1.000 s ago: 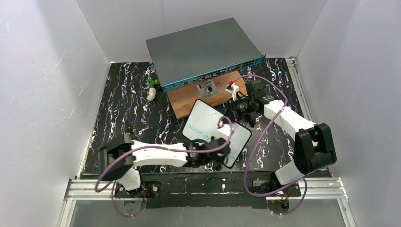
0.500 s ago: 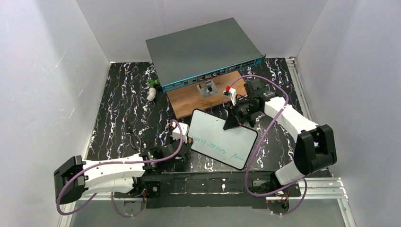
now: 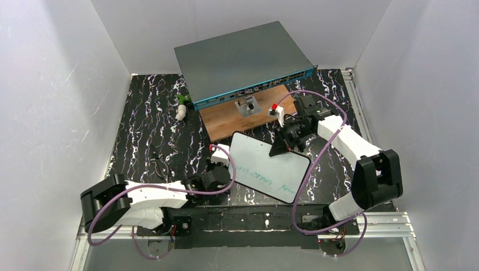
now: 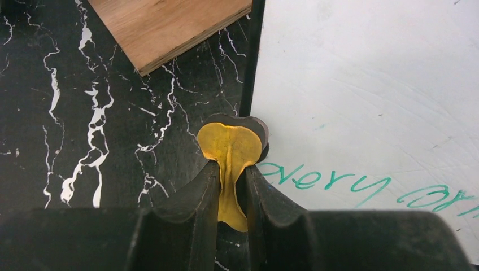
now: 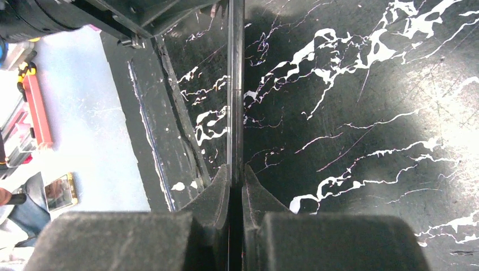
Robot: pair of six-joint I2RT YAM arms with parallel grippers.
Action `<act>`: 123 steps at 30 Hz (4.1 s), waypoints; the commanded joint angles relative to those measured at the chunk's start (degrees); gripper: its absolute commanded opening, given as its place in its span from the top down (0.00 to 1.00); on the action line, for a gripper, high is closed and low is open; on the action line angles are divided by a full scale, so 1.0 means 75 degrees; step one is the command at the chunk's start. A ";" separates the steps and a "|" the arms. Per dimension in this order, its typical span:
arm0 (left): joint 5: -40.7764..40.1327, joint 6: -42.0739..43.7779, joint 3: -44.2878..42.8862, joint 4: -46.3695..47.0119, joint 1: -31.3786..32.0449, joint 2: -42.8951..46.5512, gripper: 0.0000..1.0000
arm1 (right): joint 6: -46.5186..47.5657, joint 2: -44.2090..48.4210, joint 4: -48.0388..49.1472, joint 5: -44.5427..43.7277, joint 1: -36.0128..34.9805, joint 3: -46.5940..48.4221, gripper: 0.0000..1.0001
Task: Erase the whiteboard
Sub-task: Erase the whiteboard at the center of the board.
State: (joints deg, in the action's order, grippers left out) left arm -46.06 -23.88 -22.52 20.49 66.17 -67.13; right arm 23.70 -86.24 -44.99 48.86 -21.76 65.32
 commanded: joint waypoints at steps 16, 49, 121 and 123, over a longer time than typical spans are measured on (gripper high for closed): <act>0.0264 0.0294 -0.0357 0.1449 0.0496 -0.1920 1.00 | -0.0223 0.0004 0.0340 0.0093 0.0100 0.0145 0.99; 0.1544 0.0066 -0.0725 0.1597 0.0364 -0.2408 1.00 | -0.0325 -0.0021 0.0426 0.0118 0.0112 0.0092 0.99; 0.2631 -0.0187 -0.1550 0.0140 -0.1393 -0.1478 1.00 | -0.0166 -0.0150 0.0303 0.0303 0.0042 0.0094 0.99; 0.2742 -0.0076 -0.1664 0.0222 -0.1347 -0.1740 1.00 | -0.0172 -0.0162 0.0295 0.0295 0.0042 0.0102 0.99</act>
State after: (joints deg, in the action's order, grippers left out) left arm -31.38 -19.79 -32.99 20.62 56.10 -78.43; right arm 18.33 -86.83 -40.16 47.27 -19.77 66.32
